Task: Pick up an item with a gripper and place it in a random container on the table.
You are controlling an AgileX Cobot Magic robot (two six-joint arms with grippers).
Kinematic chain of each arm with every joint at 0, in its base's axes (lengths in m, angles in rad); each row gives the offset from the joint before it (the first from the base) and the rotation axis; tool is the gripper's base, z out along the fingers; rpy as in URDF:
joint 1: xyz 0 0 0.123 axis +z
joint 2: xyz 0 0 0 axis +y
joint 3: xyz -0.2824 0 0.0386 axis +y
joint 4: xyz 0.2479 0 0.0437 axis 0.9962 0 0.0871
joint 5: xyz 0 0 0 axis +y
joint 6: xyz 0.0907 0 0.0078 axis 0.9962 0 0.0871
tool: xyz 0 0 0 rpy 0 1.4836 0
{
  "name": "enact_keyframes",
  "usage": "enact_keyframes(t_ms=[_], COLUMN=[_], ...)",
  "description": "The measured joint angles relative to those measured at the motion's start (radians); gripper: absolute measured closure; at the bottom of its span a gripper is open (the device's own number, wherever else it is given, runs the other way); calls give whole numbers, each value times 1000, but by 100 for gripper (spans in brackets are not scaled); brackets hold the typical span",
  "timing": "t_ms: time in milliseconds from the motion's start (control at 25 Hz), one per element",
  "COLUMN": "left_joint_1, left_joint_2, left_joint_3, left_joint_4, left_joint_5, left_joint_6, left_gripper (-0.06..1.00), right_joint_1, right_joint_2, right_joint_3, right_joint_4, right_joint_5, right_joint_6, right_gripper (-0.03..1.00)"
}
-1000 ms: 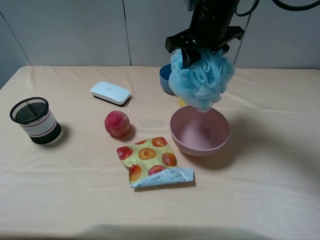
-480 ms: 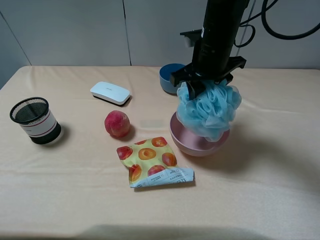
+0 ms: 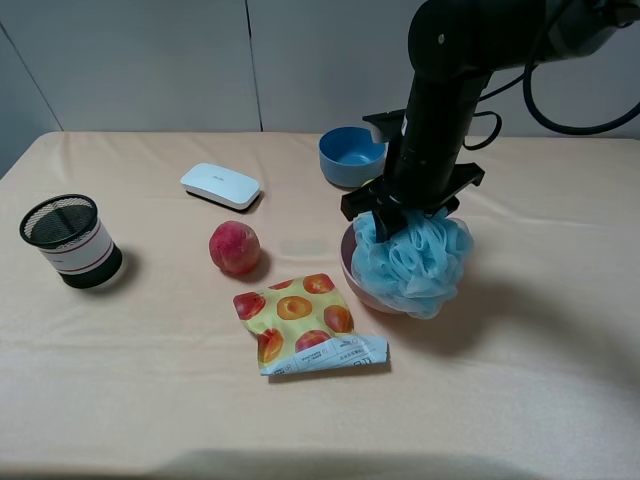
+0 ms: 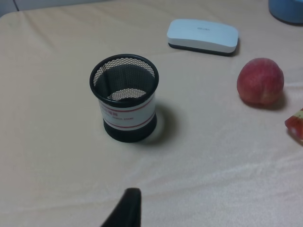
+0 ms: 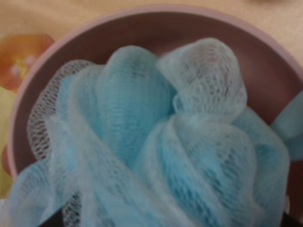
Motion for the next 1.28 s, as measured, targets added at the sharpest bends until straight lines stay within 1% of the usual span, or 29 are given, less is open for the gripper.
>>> enact_keyframes(t_ms=[160,320,360,400,480,560,600,760,960,1080,1280], left_joint_1=[0,0,0,0,0,0,0,0,0,0,0], left_joint_2=[0,0,0,0,0,0,0,0,0,0,0], left_joint_3=[0,0,0,0,0,0,0,0,0,0,0], left_joint_4=[0,0,0,0,0,0,0,0,0,0,0], left_joint_5=[0,0,0,0,0,0,0,0,0,0,0], left_joint_6=[0,0,0,0,0,0,0,0,0,0,0], left_gripper=[-5,-5,-5,-5,-5,-5,-5,-5,-5,-5,-5], right_joint_1=[0,0,0,0,0,0,0,0,0,0,0], right_joint_2=[0,0,0,0,0,0,0,0,0,0,0], right_joint_3=[39,43,43,43,43,44,44,44,39,9,-70], right_joint_4=[13,16,16,16,16,14,12,5,5,5,5], right_joint_5=[-38,-61,-66,-73,-82,-85,-89,-102,-96,-64,21], right_joint_6=[0,0,0,0,0,0,0,0,1,1,1], right_gripper=[63,63,61,55,39,32,30,28,27,27,27])
